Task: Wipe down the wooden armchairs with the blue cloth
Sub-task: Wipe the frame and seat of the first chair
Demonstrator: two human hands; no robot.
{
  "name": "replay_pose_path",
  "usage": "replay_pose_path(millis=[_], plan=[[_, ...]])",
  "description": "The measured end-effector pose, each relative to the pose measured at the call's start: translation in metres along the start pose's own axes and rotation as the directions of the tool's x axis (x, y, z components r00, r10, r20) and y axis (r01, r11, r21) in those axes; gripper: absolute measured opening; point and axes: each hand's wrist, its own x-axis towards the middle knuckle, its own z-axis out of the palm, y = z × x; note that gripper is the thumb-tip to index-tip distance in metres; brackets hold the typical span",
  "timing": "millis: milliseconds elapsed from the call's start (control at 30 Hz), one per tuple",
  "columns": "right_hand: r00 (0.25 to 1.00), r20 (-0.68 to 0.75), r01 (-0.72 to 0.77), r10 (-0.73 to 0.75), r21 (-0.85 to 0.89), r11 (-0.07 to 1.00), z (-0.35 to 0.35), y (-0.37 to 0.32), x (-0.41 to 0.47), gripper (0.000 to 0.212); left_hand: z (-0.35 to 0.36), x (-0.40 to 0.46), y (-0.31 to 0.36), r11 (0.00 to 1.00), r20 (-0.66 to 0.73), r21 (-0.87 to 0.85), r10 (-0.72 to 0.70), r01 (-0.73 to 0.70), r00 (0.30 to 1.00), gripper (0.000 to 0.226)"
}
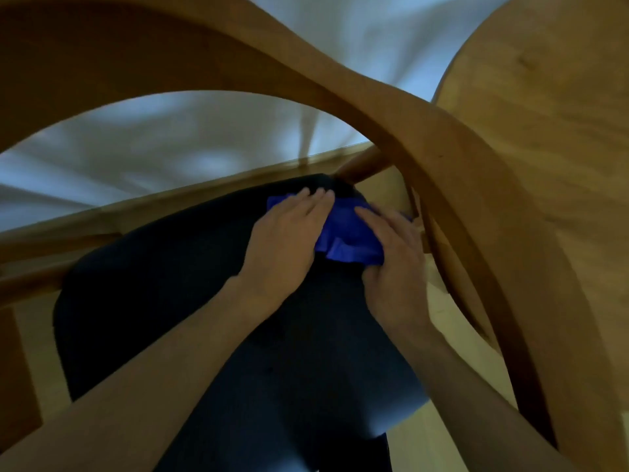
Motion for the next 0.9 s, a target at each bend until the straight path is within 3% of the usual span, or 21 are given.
replay_pose_path(millis=[100, 167, 333, 467, 567, 633, 733, 800, 900], plan=[[0.982, -0.146, -0.117, 0.118, 0.015, 0.993, 0.008, -0.002, 0.022, 0.076, 0.003, 0.054, 0.011, 0.998, -0.116, 0.054, 0.020, -0.013, 0.993, 0.037], [0.985, -0.089, -0.144, 0.145, 0.019, 0.989, 0.020, -0.002, 0.032, 0.077, 0.008, 0.066, 0.005, 1.000, -0.103, 0.011, -0.014, 0.015, 0.995, 0.025], [0.991, 0.079, -0.113, 0.112, 0.001, 0.994, 0.017, 0.009, 0.007, 0.069, 0.016, 0.017, -0.007, 0.999, 0.059, -0.037, 0.021, -0.019, 0.998, 0.043], [0.967, 0.235, -0.078, 0.102, -0.107, 0.991, 0.000, 0.019, -0.050, 0.053, 0.018, -0.059, 0.017, 0.999, 0.216, 0.020, 0.044, -0.049, 0.975, 0.044], [0.959, 0.271, -0.067, 0.084, -0.069, 0.995, -0.011, 0.017, -0.054, 0.046, 0.011, -0.077, 0.023, 0.995, 0.292, 0.030, 0.081, -0.093, 0.953, 0.047], [0.987, 0.148, -0.067, 0.062, 0.026, 0.997, -0.015, 0.008, -0.036, 0.050, 0.004, -0.046, 0.020, 0.990, 0.218, 0.081, 0.094, -0.114, 0.971, 0.047], [1.000, 0.000, 0.003, -0.003, 0.018, 1.000, -0.010, -0.003, 0.017, 0.060, -0.013, 0.019, 0.009, 0.997, -0.023, 0.077, -0.030, 0.032, 0.999, 0.033], [0.995, 0.091, 0.056, -0.050, -0.060, 0.997, -0.003, -0.001, 0.048, 0.063, -0.009, 0.045, 0.000, 0.992, -0.058, 0.056, -0.110, 0.113, 0.992, 0.023], [0.973, 0.232, 0.006, 0.003, -0.037, 0.999, 0.008, 0.007, 0.052, 0.070, 0.012, 0.040, -0.005, 0.992, 0.051, 0.077, -0.107, 0.103, 0.993, 0.044]])
